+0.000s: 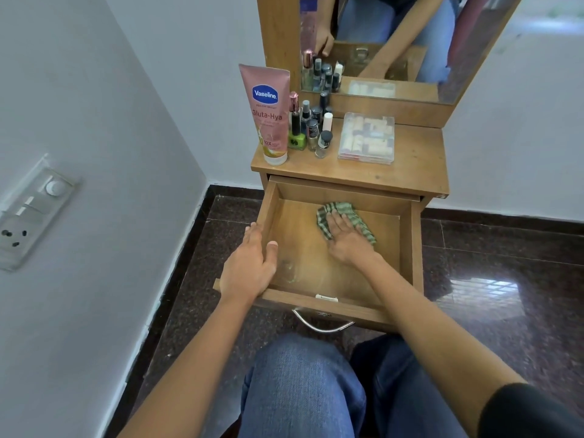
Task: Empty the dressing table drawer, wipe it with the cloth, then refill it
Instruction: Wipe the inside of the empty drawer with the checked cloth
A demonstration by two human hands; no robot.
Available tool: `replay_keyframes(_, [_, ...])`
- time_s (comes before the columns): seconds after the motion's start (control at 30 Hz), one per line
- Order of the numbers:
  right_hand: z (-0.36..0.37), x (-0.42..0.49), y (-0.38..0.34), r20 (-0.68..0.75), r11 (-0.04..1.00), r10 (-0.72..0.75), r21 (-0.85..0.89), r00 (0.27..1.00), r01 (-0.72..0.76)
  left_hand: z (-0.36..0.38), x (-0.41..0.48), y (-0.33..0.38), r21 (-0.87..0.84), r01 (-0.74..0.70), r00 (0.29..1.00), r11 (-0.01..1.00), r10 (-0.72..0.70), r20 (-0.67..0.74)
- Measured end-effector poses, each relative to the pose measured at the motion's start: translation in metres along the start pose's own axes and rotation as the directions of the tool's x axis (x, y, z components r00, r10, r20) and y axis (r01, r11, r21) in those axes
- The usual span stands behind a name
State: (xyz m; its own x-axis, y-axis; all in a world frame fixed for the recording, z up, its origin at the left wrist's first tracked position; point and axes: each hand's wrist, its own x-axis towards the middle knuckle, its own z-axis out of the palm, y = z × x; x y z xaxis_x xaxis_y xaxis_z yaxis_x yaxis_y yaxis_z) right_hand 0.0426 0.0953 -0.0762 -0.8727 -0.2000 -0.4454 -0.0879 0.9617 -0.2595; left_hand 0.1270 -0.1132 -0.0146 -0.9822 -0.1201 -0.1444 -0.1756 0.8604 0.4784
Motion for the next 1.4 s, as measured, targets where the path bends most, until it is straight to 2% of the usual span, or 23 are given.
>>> replay_keyframes(0.27, [-0.003,0.015,-0.023,-0.073,0.961,-0.231,-0.173,0.970,0.216,0.003,0.003,-0.001,-0.011,-0.013,1.000,1.000,0.013,-0.013])
replay_keyframes(0.47, [-0.009,0.037,-0.059,-0.022,0.933,-0.300,-0.216,0.954,0.288,0.004,0.003,-0.004,-0.010,-0.041,0.999,0.999,0.041,-0.018])
replay_keyframes(0.77, [-0.009,0.032,-0.058,0.062,0.881,-0.411,-0.230,0.909,0.414,0.000,0.008,-0.005,-0.009,-0.063,0.998,0.998,0.063,0.031])
replay_keyframes(0.93, [0.007,0.004,-0.061,0.167,0.826,-0.500,-0.205,0.850,0.525,-0.006,0.009,-0.014,0.185,-0.177,0.983,0.967,0.166,0.074])
replay_keyframes(1.03, [0.011,-0.002,-0.059,0.221,0.781,-0.545,-0.216,0.809,0.586,-0.007,0.008,-0.019,0.208,-0.190,0.981,0.959,0.178,0.077])
replay_keyframes(1.27, [-0.014,0.019,-0.052,0.278,0.739,-0.550,-0.277,0.787,0.614,-0.005,0.008,-0.023,0.190,-0.163,0.986,0.968,0.154,0.064])
replay_keyframes(1.4, [-0.027,0.034,-0.053,0.240,0.802,-0.455,-0.308,0.857,0.512,-0.004,0.006,-0.022,0.190,-0.164,0.986,0.968,0.153,0.069])
